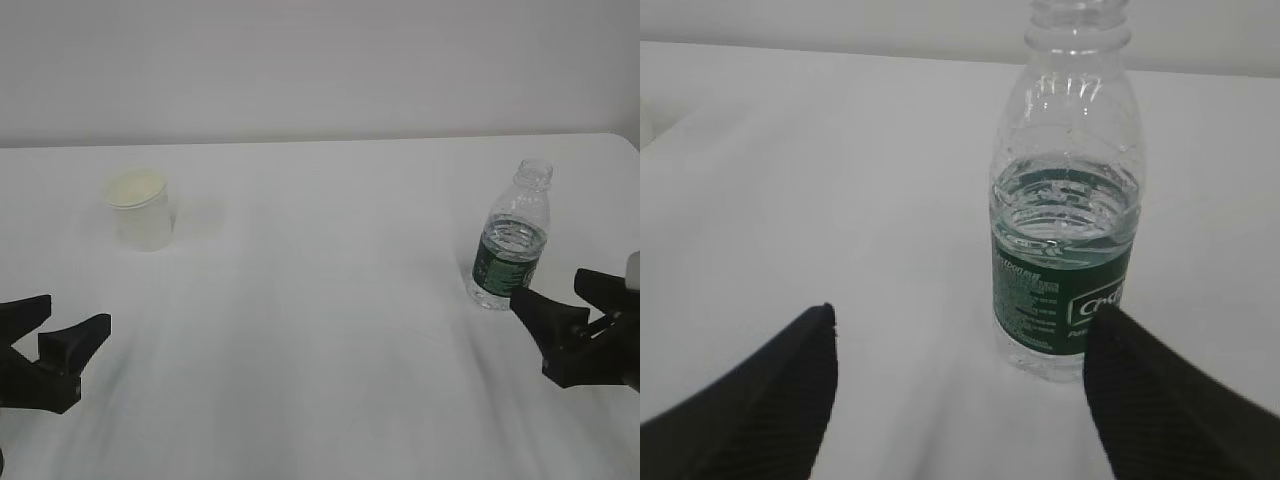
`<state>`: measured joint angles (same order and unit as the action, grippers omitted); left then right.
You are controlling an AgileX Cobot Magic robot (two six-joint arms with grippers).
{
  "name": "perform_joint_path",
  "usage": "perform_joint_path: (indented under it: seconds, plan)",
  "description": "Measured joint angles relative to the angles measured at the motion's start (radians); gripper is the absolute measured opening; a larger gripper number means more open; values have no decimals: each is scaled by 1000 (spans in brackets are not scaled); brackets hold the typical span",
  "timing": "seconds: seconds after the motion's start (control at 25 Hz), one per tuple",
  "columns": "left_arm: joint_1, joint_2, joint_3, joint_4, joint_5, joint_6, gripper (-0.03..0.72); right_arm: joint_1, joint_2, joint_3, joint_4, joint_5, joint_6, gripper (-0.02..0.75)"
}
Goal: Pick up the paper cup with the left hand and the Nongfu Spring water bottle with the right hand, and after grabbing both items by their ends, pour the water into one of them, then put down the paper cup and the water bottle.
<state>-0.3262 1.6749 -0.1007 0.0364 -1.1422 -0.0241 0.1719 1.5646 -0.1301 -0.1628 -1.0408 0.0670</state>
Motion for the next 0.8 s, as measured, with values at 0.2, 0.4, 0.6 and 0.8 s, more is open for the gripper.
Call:
perform_joint_path:
  seconds: [0.2,0.4,0.6,0.8]
  plan:
    - [0,0,0,-11,-1,0,521,0,0,0,2,-2,-35,586]
    - [0,0,0,-16,-1,0,585,0,0,0,21,5,-41,586]
    - [0,0,0,-42,-1,0,624,0,0,0,41,10,-41,587]
    - [0,0,-1,-69,-2,0,625,0,4,0,58,12,-43,587]
